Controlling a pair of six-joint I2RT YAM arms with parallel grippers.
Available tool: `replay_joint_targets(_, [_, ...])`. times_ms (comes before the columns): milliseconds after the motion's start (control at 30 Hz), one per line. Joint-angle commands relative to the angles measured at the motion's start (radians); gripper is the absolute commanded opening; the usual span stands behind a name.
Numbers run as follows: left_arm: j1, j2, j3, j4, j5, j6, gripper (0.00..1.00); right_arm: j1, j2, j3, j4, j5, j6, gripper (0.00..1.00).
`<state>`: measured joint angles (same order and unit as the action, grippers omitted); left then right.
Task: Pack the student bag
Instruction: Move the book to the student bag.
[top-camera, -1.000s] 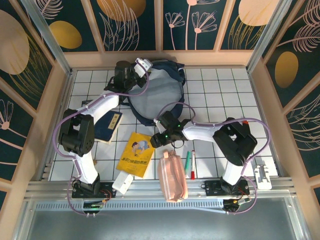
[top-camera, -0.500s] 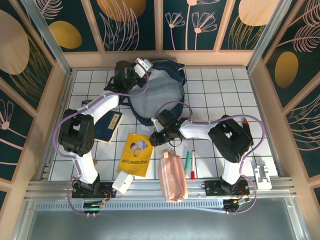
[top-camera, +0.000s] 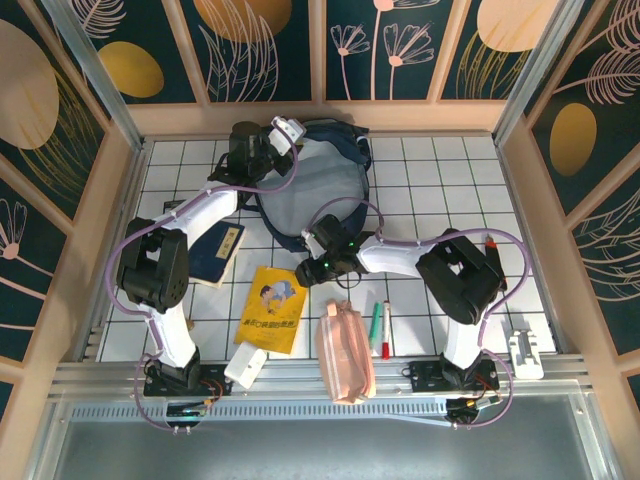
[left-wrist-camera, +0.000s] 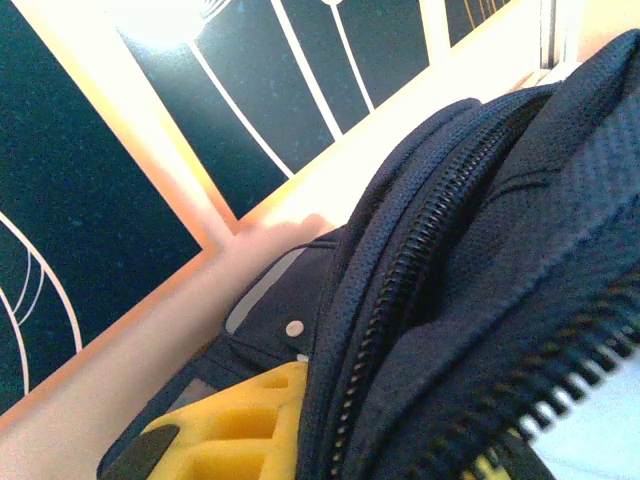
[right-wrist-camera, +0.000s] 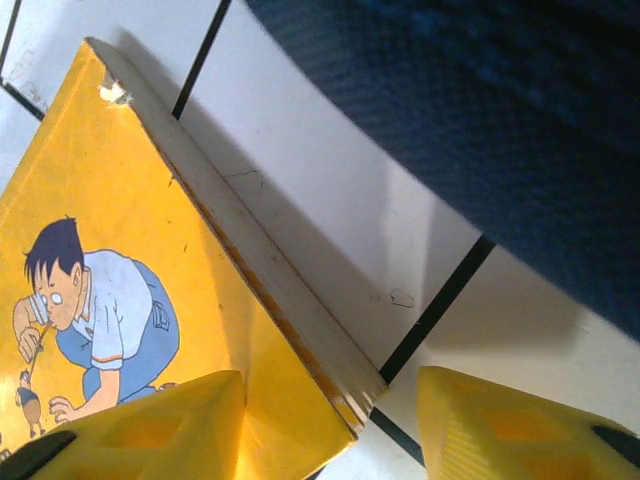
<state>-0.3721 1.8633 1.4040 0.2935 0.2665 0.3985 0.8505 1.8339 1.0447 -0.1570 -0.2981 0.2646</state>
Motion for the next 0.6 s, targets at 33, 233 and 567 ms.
replay_joint_targets(33, [0.007,-0.036,0.009,0.059,0.027,0.0,0.0,0.001,0.024,0.022,0.002,-0.033,-0.011,0.4])
replay_joint_targets(233, [0.006,-0.032,0.011,0.06,0.028,-0.004,0.0,0.002,0.028,0.019,-0.004,-0.036,-0.015,0.23])
replay_joint_targets(567, [0.006,-0.037,0.013,0.05,0.03,0.019,0.0,-0.002,-0.057,0.025,-0.031,-0.029,0.006,0.0])
